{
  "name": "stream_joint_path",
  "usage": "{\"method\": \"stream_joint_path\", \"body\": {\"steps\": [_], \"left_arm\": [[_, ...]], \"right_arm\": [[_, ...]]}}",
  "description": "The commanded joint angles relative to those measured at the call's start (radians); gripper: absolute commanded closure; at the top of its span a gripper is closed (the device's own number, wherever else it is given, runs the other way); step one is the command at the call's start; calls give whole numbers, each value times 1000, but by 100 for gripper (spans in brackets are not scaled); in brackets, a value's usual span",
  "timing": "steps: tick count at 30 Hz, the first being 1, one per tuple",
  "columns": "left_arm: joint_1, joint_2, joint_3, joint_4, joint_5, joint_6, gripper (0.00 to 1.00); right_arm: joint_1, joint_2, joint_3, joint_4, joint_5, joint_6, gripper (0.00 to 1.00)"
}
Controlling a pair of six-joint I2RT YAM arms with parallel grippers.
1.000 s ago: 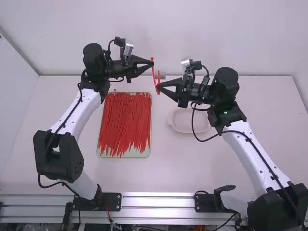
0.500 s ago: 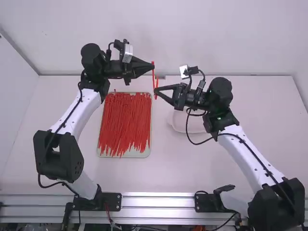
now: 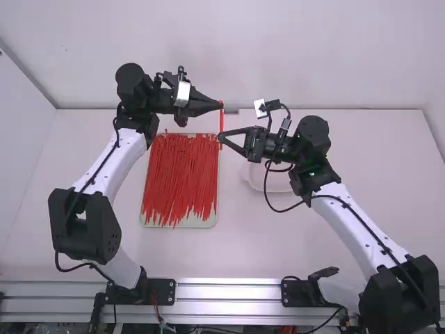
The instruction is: Fasten the cable tie
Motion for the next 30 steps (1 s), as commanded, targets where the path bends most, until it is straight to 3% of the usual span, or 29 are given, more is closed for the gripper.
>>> {"method": "stream_joint_path", "body": {"steps": [1,30], "left_arm": [[-8,-2,-16,5,22,30,98],[-40,-2,-22,3,42,55,98]], "right_arm": [[0,-3,-7,3,-3,16,100],[-1,-3,-7,-3,39,29,100]]}}
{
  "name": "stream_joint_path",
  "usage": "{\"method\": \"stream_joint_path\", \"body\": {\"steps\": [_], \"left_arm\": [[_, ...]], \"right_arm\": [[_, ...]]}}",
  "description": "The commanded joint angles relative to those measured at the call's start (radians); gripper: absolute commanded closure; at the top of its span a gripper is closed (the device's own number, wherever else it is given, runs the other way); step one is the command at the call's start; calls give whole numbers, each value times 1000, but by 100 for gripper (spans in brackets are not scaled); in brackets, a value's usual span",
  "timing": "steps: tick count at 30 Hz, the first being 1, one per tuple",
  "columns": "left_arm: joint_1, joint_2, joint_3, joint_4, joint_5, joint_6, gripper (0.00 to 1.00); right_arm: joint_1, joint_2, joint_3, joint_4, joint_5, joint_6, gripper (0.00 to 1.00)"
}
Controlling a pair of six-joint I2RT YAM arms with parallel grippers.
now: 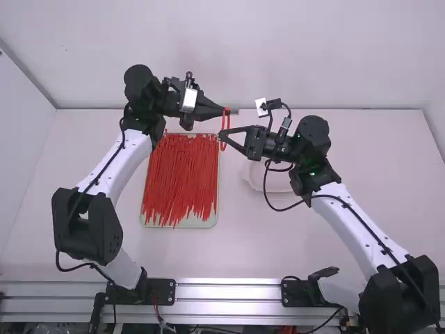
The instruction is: Fasten the cable tie
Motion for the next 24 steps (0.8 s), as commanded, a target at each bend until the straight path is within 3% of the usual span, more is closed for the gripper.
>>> {"method": "stream_joint_path", "body": {"steps": [1,24], "left_arm": [[0,-2,-14,3,9,14,98],[12,-2,-14,42,-18,32,98]], "right_arm": [[-1,-3,-7,1,8,16,100],[-8,-3,-7,-50,24,16,100]]}}
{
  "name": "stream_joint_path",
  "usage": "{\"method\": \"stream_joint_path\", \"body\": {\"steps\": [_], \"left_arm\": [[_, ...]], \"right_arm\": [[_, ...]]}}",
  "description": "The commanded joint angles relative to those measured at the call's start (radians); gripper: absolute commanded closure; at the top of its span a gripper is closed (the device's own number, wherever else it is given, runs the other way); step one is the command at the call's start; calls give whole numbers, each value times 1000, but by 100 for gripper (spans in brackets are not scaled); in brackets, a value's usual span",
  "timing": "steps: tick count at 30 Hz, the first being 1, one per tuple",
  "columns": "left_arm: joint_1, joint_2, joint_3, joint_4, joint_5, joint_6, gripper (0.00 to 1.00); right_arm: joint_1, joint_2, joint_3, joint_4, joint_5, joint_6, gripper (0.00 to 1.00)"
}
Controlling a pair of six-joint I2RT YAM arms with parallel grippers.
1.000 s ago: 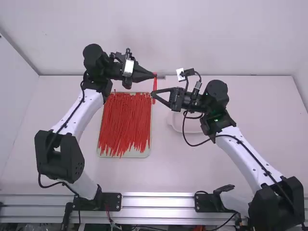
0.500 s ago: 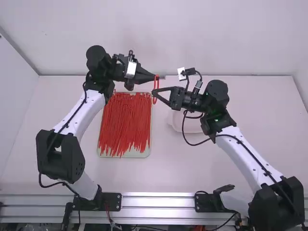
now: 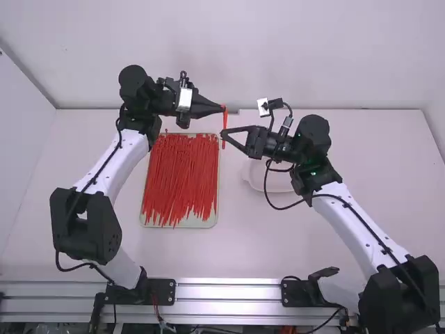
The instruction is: Fasten the cable tie
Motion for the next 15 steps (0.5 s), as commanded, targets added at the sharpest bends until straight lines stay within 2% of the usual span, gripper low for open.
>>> {"method": "stream_joint_path", "body": {"steps": [1,15], "left_arm": [[-11,-2,-7,20,1,6,98],[-11,-2,-7,15,-3,29,98]], "right_arm": [[4,-3,-7,-9,10,-4,100],[21,-3,-7,0,19,-27,100]]}}
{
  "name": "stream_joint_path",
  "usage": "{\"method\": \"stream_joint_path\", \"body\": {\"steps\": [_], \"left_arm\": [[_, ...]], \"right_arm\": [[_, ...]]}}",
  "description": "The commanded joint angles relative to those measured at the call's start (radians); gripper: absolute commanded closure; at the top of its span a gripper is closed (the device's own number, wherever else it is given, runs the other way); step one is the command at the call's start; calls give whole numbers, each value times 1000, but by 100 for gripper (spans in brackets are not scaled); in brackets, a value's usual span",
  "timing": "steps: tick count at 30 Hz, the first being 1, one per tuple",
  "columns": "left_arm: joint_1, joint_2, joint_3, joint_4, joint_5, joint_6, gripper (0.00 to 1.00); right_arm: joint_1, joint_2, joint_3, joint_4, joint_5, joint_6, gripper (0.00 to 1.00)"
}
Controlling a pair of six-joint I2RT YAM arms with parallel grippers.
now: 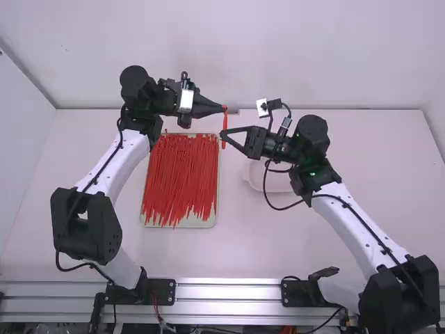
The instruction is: Fasten the cable tie
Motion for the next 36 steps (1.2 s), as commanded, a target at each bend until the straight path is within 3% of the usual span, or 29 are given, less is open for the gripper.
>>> {"method": "stream_joint_path", "body": {"steps": [1,36], "left_arm": [[-4,-2,-7,6,4,10,98],[-14,-2,-8,-19,7,10,98]], "right_arm": [[12,-3,-6,6,4,-9,100],[10,-3,-6,27,7,-50,100]]}}
